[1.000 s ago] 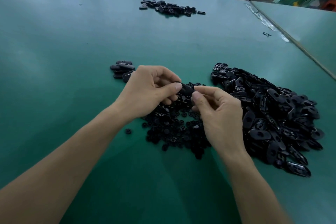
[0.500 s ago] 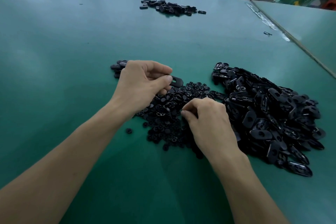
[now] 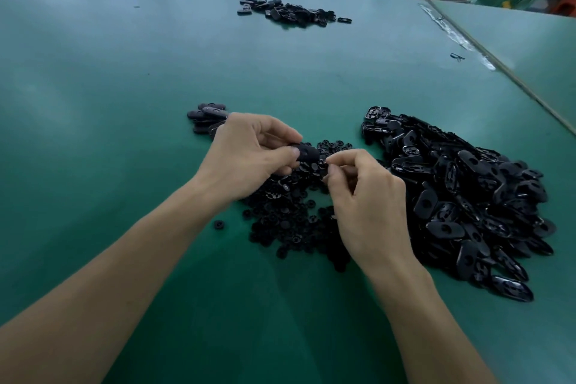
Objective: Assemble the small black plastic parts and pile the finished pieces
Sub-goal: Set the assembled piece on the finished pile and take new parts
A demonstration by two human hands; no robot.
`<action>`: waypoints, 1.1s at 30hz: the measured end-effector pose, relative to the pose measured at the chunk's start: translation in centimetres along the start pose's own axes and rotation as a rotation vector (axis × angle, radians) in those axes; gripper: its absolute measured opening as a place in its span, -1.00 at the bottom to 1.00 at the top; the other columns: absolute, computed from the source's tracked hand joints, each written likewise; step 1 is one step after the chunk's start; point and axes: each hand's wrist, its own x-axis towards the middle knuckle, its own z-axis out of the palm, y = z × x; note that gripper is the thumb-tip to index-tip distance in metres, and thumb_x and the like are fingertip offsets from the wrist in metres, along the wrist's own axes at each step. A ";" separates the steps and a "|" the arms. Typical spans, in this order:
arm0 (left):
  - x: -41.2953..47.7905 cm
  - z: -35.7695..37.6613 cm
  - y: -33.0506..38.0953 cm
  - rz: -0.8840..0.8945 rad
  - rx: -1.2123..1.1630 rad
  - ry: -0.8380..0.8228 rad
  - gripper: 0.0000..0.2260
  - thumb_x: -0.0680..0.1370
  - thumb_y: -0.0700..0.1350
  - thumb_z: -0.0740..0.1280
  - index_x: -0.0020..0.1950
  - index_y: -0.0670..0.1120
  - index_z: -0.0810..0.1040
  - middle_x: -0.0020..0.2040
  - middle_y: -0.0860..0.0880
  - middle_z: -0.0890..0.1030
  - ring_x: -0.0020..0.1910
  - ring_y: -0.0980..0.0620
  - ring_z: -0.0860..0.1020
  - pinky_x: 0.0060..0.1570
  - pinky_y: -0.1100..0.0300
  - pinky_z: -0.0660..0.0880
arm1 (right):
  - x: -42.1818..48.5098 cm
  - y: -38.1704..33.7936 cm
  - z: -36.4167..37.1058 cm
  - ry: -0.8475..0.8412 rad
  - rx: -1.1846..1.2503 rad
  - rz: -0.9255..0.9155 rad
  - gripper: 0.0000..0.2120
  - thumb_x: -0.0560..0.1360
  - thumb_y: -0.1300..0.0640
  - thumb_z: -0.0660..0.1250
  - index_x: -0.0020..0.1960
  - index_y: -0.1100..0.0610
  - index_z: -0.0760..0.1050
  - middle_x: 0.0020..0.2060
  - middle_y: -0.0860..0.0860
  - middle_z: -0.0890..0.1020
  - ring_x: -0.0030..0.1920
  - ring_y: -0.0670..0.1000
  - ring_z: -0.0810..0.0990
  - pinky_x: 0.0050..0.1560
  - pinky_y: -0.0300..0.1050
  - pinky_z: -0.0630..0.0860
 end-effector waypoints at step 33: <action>-0.8 1.0 0.7 0.004 -0.014 -0.155 -0.78 0.45 -0.41 0.47 -0.12 -0.08 0.68 -0.29 -0.07 0.71 -0.33 0.06 0.65 -0.23 0.26 0.62 | 0.2 0.3 -0.3 0.009 0.265 0.065 -0.83 0.51 0.20 0.45 -0.12 -0.07 0.62 -0.28 -0.23 0.67 -0.27 -0.17 0.63 -0.20 0.05 0.66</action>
